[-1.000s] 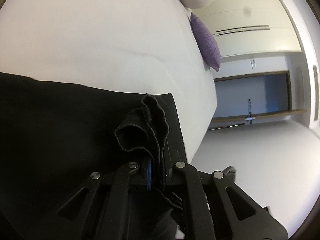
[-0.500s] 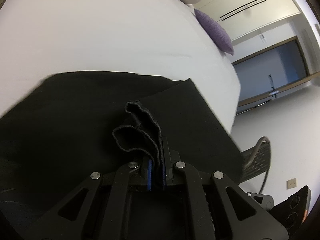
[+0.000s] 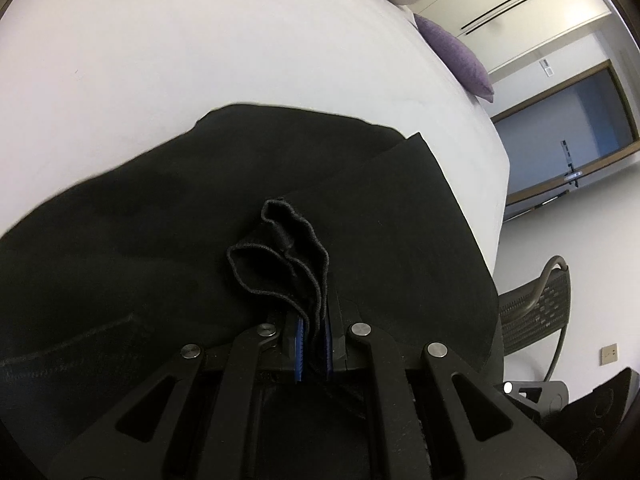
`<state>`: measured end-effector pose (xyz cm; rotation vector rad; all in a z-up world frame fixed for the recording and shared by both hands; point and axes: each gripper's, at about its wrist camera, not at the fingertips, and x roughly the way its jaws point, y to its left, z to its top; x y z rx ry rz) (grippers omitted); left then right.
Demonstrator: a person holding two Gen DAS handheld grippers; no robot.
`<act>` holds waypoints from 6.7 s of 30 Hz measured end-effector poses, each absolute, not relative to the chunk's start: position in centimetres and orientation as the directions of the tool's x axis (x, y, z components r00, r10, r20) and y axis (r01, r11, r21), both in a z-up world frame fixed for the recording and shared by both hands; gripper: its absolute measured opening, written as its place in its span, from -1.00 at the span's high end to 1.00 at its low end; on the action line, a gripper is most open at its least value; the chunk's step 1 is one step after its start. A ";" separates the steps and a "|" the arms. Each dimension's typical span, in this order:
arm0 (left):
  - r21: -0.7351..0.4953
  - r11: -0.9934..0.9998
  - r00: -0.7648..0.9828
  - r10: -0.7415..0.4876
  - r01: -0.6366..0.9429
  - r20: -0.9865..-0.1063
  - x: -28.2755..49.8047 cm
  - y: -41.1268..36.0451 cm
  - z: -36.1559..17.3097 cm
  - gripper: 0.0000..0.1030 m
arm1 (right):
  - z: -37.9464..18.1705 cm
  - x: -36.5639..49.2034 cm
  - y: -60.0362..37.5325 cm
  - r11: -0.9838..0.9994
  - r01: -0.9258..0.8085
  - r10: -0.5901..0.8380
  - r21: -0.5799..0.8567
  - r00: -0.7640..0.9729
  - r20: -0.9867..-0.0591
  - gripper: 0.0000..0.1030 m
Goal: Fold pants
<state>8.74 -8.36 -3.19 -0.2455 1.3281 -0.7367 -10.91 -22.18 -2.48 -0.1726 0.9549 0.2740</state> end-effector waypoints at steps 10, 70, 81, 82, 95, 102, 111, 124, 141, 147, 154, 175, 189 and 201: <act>-0.569 0.750 0.061 -0.621 0.338 -0.782 8.0 -7.5 -3.5 0.88 | -2.7 -11.4 -22.3 0.946 -0.322 0.147 -0.040 0.535 -0.832 0.76; -0.355 0.818 0.235 -0.494 0.453 -0.837 1.1 -14.4 -4.6 0.71 | -9.6 -8.2 -46.8 0.576 0.115 0.767 0.809 0.266 -0.584 0.81; -0.378 0.813 0.246 -0.516 0.444 -0.820 0.1 -13.1 -4.1 0.71 | -3.2 -8.0 -49.1 0.684 0.049 0.657 0.728 0.393 -0.644 0.01; -0.383 0.812 0.248 -0.520 0.440 -0.818 0.1 -12.8 -4.1 0.71 | -2.8 -6.9 -48.8 0.677 0.034 0.665 0.736 0.402 -0.630 0.01; -0.402 0.807 0.284 -0.545 0.433 -0.789 -2.6 -9.8 -3.4 0.71 | 5.4 -4.5 -45.5 0.784 -0.011 0.558 0.620 0.448 -0.698 -0.10; -0.415 0.807 0.294 -0.554 0.420 -0.779 -2.6 -9.4 -3.3 0.71 | 7.1 -5.3 -48.2 0.702 -0.033 0.613 0.712 0.536 -0.580 -0.28; -0.466 0.820 0.397 -0.570 0.333 -0.719 -7.6 -2.2 1.0 0.70 | -9.3 -1.0 -43.7 0.635 0.235 0.675 0.736 0.293 -0.677 -0.07; -0.783 0.589 0.756 -0.416 -0.199 -0.505 -17.8 19.7 1.0 -0.90 | -4.5 -1.3 -41.5 0.465 0.073 0.776 0.882 0.445 -0.446 -0.25; -0.946 0.108 0.798 -0.512 -0.306 -0.317 -16.2 21.6 -10.1 -0.90 | -3.7 1.1 -36.0 0.364 0.024 0.848 0.931 0.404 -0.343 -0.25; -0.955 0.067 0.819 -0.498 -0.290 -0.284 -14.8 21.4 -10.4 -0.87 | -4.4 4.7 -31.1 0.364 -0.029 0.902 0.931 0.258 -0.345 -0.25; -0.951 0.090 0.814 -0.497 -0.297 -0.301 -14.4 21.2 -9.6 -0.75 | -5.8 8.8 -23.3 0.528 -0.057 0.849 0.847 0.064 -0.525 -0.25; -0.864 0.425 0.741 -0.482 -0.269 -0.468 -9.8 17.8 -5.6 0.72 | -9.5 7.6 -24.5 0.643 0.026 0.760 0.765 0.100 -0.642 -0.24; -0.803 0.591 0.733 -0.512 -0.077 -0.447 -6.4 11.7 1.8 0.74 | -9.3 7.2 -24.9 0.709 -0.017 0.700 0.705 0.144 -0.700 0.16; -0.684 0.728 0.700 -0.506 0.034 -0.504 -2.6 3.6 7.1 0.74 | -12.2 7.0 -28.8 0.613 0.073 0.771 0.787 0.167 -0.615 1.00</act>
